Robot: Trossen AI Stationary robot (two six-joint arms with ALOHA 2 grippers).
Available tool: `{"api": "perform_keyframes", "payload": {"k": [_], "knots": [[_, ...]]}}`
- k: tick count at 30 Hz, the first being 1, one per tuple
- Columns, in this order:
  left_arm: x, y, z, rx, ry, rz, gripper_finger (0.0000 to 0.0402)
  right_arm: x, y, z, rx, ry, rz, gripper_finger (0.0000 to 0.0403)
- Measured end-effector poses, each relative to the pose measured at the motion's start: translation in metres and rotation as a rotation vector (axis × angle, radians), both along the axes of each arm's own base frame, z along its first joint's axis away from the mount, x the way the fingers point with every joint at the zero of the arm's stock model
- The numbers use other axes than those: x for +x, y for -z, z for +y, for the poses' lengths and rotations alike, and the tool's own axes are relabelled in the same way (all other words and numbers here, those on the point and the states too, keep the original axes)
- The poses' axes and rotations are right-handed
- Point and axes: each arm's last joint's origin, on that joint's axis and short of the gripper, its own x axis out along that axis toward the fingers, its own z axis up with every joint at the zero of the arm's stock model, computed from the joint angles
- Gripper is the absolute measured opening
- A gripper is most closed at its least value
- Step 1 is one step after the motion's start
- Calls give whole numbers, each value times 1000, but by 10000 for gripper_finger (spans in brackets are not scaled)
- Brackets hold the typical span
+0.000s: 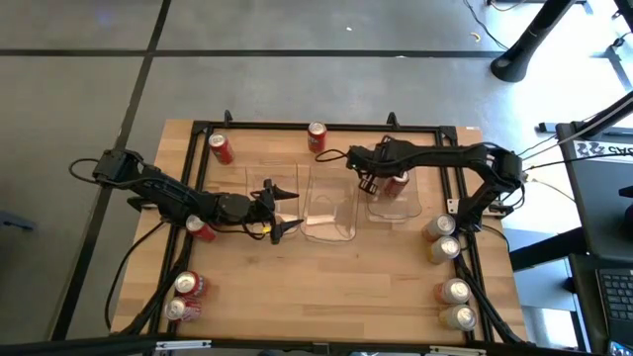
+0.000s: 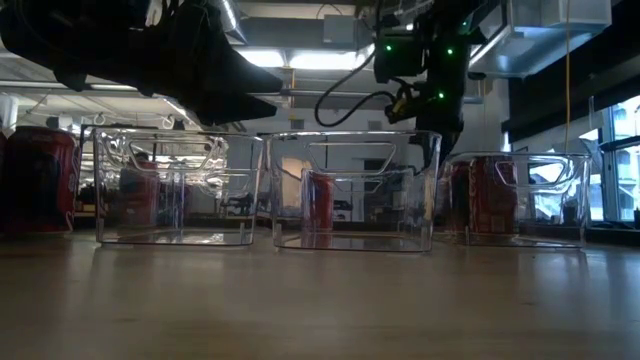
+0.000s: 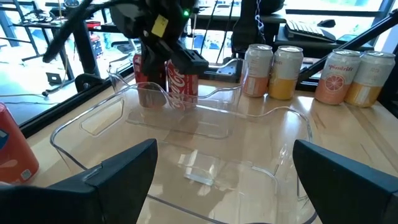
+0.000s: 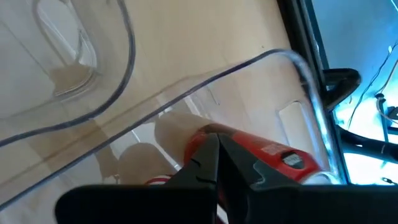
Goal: Sort soda cans
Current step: Adjust the red soda cans in the right transparent bin
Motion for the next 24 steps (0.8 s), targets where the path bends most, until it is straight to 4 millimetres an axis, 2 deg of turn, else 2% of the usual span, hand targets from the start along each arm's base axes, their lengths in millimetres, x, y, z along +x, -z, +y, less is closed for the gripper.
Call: {"api": "perform_keyframes", "payload": {"k": [6, 18, 24], "knots": [[0, 0, 0, -2, 0, -2, 363, -8, 6, 0, -77, 24, 83, 7], [0, 0, 0, -3, 0, -5, 363, -12, 6, 1, -70, 81, 98, 7], [0, 0, 0, -3, 0, -1, 363, -1, -9, 17, -89, -1, 57, 7]]}}
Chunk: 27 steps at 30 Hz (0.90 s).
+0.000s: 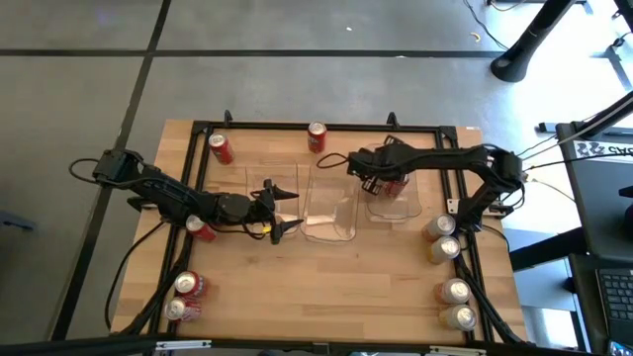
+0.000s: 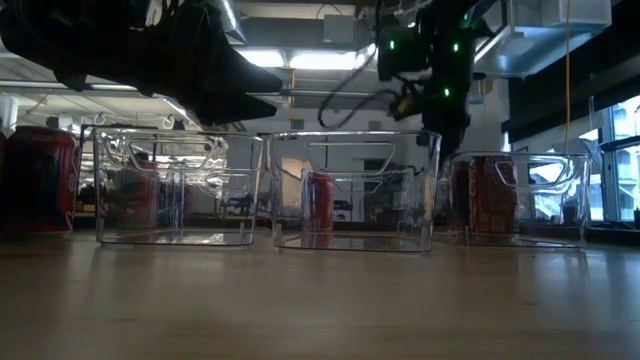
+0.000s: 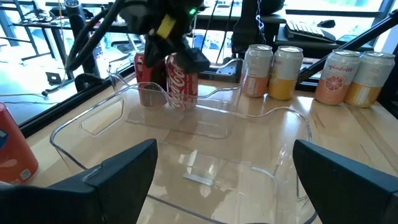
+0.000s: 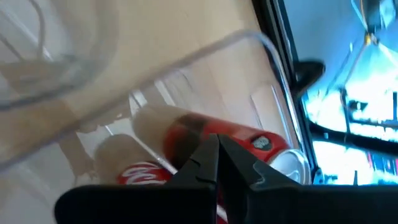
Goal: Sort soda cans
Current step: Adjust the red soda cans in the right transparent bin, then put the red soda can into the right transparent bin
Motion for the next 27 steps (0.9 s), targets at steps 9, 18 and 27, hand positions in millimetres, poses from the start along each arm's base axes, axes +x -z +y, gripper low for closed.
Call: {"api": "perform_keyframes", "payload": {"k": [9, 18, 27], "knots": [[-1, 3, 0, -55, -11, 17, 363, -7, -41, 57, -9, -131, -165, 7], [-5, -3, 1, -105, -25, 34, 363, -30, -68, 131, -61, -245, -376, 7], [-18, -74, 5, -123, -71, 275, 363, -47, -52, 176, -178, -310, -480, 7]]}}
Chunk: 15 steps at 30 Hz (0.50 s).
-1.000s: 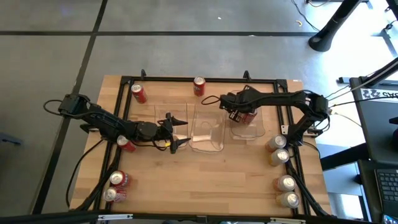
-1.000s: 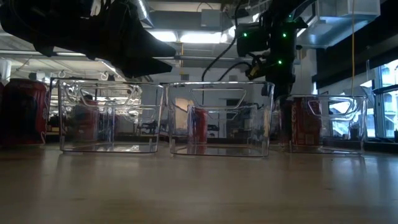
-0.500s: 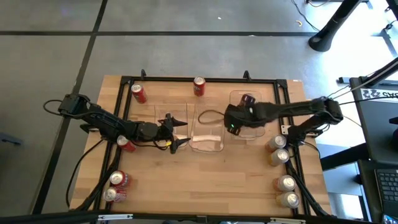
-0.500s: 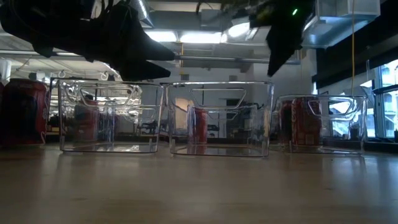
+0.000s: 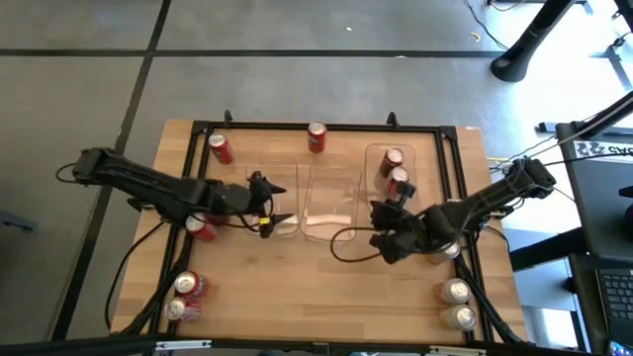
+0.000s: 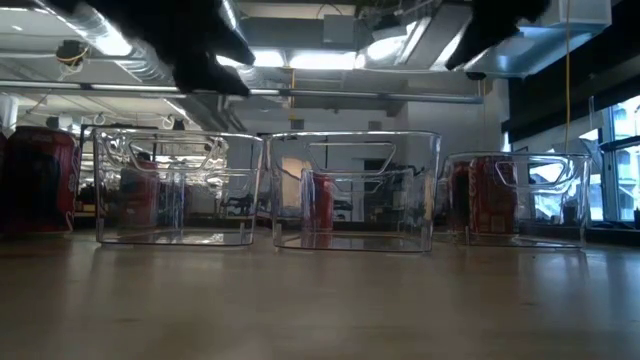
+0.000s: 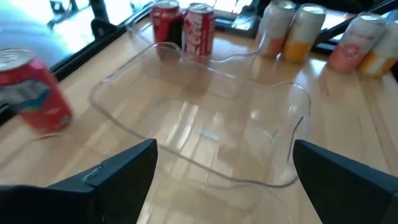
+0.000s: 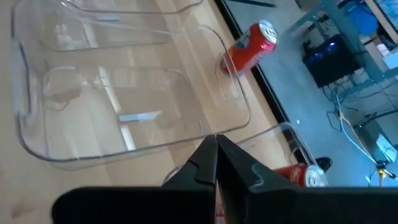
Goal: Sort soda cans
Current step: Put the red soda can into the right transparent bin
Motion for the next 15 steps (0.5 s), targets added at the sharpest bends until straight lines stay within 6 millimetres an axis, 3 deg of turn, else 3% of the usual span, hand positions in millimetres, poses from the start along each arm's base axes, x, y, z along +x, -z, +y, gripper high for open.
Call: {"api": "perform_keyframes", "payload": {"k": [9, 15], "knots": [[-27, -78, 26, -80, -197, 264, 363, -16, 50, 4, 29, 52, -54, 7], [-47, -99, 40, -83, -283, 395, 363, -30, 79, 11, 92, 61, -109, 7]]}}
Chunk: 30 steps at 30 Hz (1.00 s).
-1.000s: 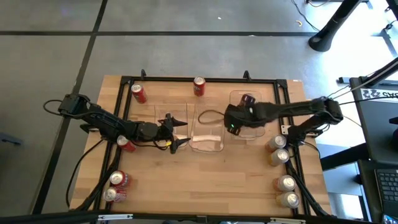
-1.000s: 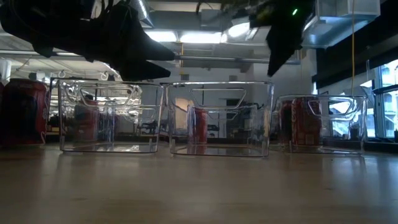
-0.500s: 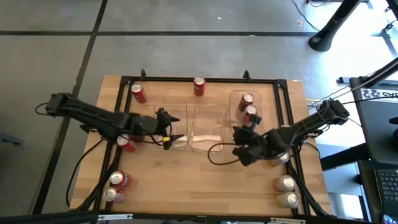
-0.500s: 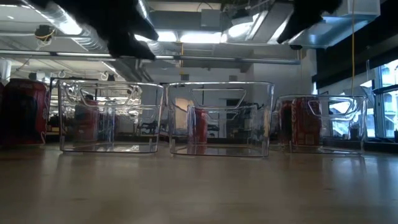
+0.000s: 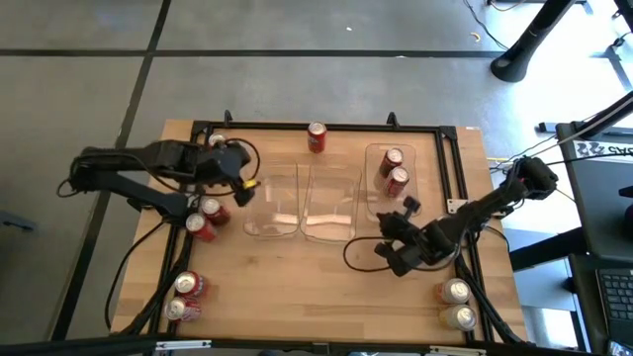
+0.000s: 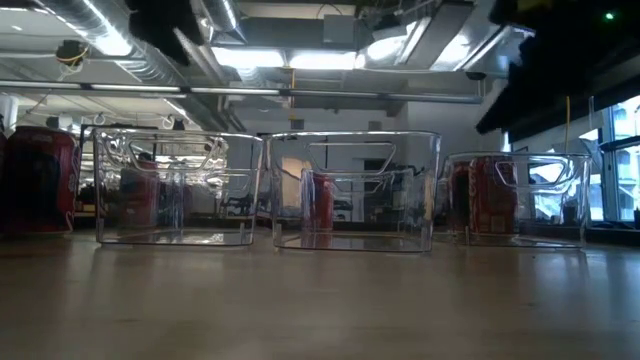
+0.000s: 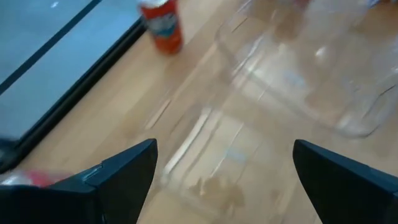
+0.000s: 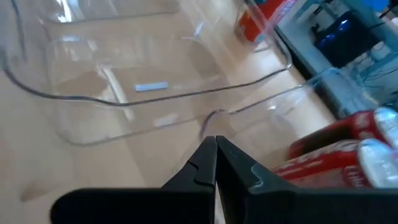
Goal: Sort soda cans
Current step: Put the red soda can into the right transparent bin
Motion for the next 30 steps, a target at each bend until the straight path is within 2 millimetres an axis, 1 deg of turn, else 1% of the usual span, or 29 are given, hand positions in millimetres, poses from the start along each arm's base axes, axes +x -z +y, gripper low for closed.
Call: {"api": "perform_keyframes", "payload": {"k": [3, 6, 13, 19, 30], "knots": [[-7, -1, 5, -3, -32, 56, 363, -6, 10, -1, 18, 12, 11, 7], [-15, 3, 7, -19, -68, 129, 363, -7, 16, -1, 40, 22, -10, 7], [-33, 11, 6, -73, -155, 296, 363, -7, 22, -1, 45, 20, -43, 7], [-40, 14, 4, -166, -192, 360, 363, -6, 23, -2, 37, 17, -41, 7], [-42, 52, -1, -280, -89, 539, 363, -5, 22, -2, 12, 15, -56, 7]]}}
